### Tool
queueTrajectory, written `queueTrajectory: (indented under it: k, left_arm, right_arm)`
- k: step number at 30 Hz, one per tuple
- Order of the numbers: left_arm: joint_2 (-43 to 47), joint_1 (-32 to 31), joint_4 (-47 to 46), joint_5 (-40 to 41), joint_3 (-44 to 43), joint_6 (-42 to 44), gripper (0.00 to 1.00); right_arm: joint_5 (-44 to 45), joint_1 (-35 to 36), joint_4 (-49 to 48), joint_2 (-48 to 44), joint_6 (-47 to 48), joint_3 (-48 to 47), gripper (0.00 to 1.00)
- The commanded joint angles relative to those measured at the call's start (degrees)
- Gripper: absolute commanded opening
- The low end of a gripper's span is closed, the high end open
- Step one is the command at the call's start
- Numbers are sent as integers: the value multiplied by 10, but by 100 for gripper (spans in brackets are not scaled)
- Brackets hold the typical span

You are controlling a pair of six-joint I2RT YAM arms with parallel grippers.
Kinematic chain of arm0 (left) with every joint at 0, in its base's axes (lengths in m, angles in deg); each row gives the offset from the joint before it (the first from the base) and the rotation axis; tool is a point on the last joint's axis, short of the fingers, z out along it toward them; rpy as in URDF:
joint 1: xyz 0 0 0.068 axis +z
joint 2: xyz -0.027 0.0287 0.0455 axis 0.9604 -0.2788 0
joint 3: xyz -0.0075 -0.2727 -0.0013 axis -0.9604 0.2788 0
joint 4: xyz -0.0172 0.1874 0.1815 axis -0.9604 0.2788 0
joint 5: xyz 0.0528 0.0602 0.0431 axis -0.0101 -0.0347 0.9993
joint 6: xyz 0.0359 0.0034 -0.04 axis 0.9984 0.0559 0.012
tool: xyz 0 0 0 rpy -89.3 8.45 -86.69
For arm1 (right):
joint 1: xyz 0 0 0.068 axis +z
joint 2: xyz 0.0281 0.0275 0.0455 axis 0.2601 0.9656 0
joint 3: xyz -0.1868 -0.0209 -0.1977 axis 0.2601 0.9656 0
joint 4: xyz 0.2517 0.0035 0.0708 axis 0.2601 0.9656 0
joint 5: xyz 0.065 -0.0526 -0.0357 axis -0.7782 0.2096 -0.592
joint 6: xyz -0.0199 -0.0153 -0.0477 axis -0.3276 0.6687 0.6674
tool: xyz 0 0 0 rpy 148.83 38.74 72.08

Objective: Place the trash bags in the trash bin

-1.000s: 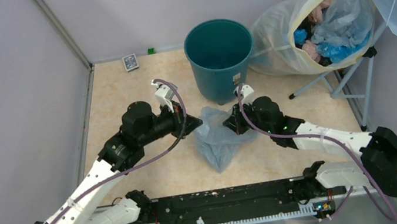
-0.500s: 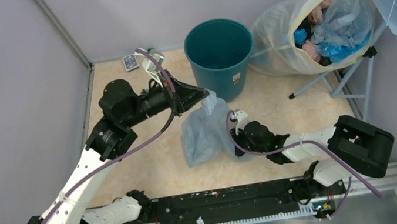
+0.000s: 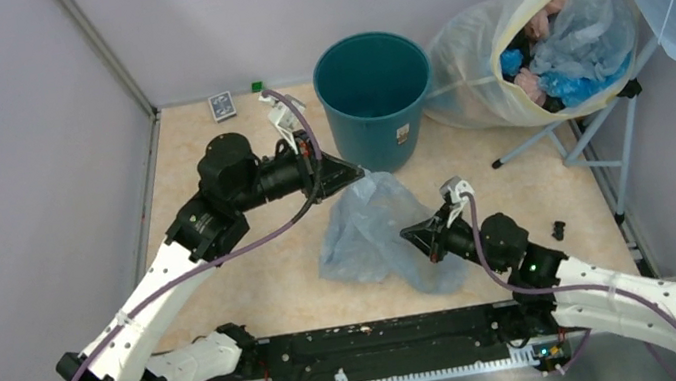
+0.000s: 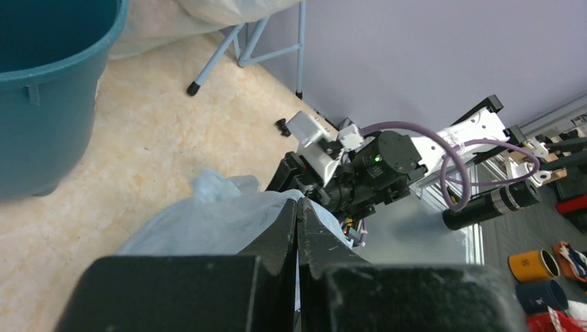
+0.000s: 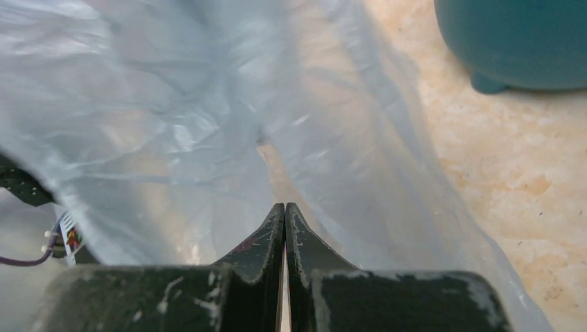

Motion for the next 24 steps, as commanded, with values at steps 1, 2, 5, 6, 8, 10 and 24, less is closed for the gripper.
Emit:
queueTrajectory:
  k: [1, 2, 5, 6, 8, 10, 24]
  left_arm:
    - [-16, 3, -19, -43, -12, 18, 0]
    - [-21, 3, -18, -51, -16, 19, 0]
    - [-41, 3, -27, -94, -26, 11, 0]
    - [-47, 3, -29, -107, -29, 6, 0]
    - [-61, 3, -43, -132, -30, -1, 0]
    - [-70, 3, -53, -145, -26, -12, 0]
    - [-73, 4, -43, -77, 30, 27, 0]
  right_arm:
    - [-20, 3, 53, -46, 67, -19, 0]
    - [-35, 3, 53, -43, 78, -25, 0]
    - [-25, 3, 52, -7, 100, -58, 0]
    - [-24, 3, 51, 18, 107, -69, 0]
    - [-24, 3, 39, 55, 120, -90, 0]
    - [-8, 3, -2, 87, 125, -97, 0]
    - [8, 44, -341, 465, 69, -96, 0]
